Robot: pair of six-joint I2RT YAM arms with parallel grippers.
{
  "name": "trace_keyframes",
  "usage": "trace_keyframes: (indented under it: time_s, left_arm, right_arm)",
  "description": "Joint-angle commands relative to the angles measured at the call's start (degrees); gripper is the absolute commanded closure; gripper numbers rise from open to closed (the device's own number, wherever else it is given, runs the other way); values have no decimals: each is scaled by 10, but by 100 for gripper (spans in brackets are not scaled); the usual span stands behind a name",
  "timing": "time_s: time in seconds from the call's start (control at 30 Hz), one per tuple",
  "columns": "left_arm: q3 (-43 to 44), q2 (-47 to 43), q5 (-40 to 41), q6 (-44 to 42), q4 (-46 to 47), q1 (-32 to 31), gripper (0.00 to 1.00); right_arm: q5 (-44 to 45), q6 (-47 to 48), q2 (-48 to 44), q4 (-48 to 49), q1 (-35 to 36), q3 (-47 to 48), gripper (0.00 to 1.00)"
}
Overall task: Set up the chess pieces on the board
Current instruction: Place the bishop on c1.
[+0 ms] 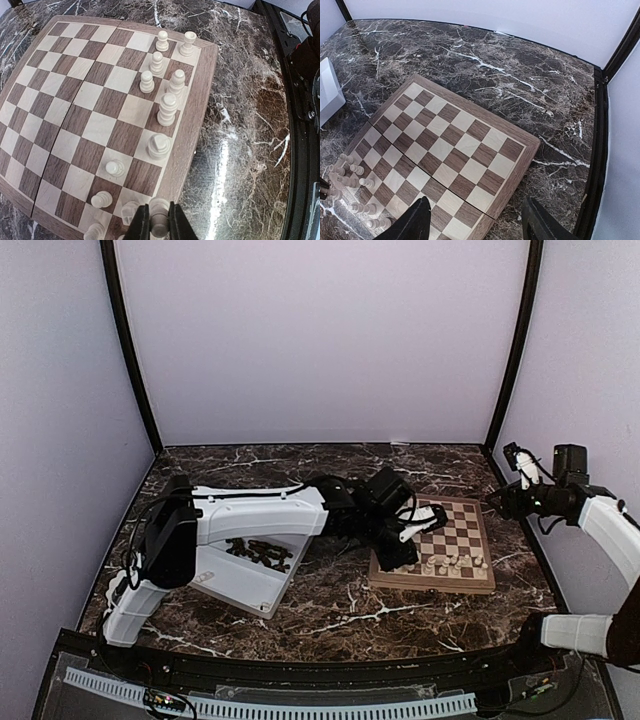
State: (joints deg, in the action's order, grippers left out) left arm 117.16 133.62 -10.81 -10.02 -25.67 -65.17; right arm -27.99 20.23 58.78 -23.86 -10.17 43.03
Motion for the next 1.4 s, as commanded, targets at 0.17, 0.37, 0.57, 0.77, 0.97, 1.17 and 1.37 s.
trace_keyframes:
  time_s: [0.17,0.37,0.57,0.77,0.97,1.17,1.37]
  left_arm:
    - [36,20,1,7,-7,-4,95]
    - [48,35,11,15,1,-11,95]
    - [70,50,30,19,-7,-13,95]
    - [83,60,52,18,-14,-13,95]
    - [89,66,58,18,-17,-13,95]
    - [97,75,54,18,-25,-13,92]
    - [100,76,61,18,-27,-13,87]
  right_arm:
    - [-3,-1,9,17,-2,-5,36]
    - [-5,1,10,17,-2,-6,36]
    - [-5,2,11,17,-2,-6,36]
    - [-5,3,13,17,-2,-6,36]
    - [-8,3,21,15,-2,-4,36]
    - [-8,3,23,14,-2,-4,36]
    - [-9,4,25,15,-2,-4,36]
